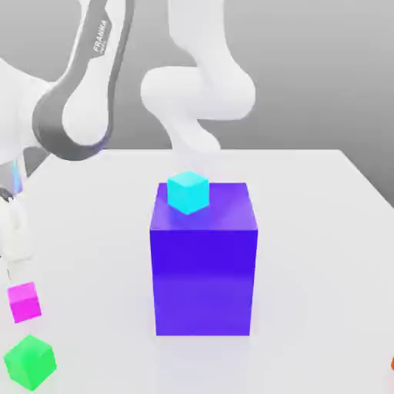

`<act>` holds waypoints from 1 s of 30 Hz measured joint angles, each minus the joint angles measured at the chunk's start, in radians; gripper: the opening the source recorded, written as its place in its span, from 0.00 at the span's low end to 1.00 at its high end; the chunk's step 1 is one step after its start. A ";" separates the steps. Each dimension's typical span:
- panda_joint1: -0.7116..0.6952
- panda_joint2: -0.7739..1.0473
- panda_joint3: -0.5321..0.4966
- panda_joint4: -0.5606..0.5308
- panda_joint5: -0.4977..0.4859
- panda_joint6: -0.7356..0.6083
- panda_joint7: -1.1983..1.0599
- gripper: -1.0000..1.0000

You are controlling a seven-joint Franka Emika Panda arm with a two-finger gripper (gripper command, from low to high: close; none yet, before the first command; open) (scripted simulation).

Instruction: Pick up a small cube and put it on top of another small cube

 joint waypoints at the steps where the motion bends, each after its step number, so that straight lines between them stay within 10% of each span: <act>1: -0.012 0.034 -0.014 -0.009 -0.001 0.017 0.010 0.50; 7: -0.133 0.232 0.108 0.023 0.148 0.150 -0.091 0.50; 8: -0.155 0.257 0.134 0.029 0.169 0.169 -0.108 0.00; 21: -0.058 0.090 0.009 -0.009 -0.002 0.046 0.017 0.00; 30: 0.045 0.166 0.139 0.215 -0.087 -0.090 -0.092 0.00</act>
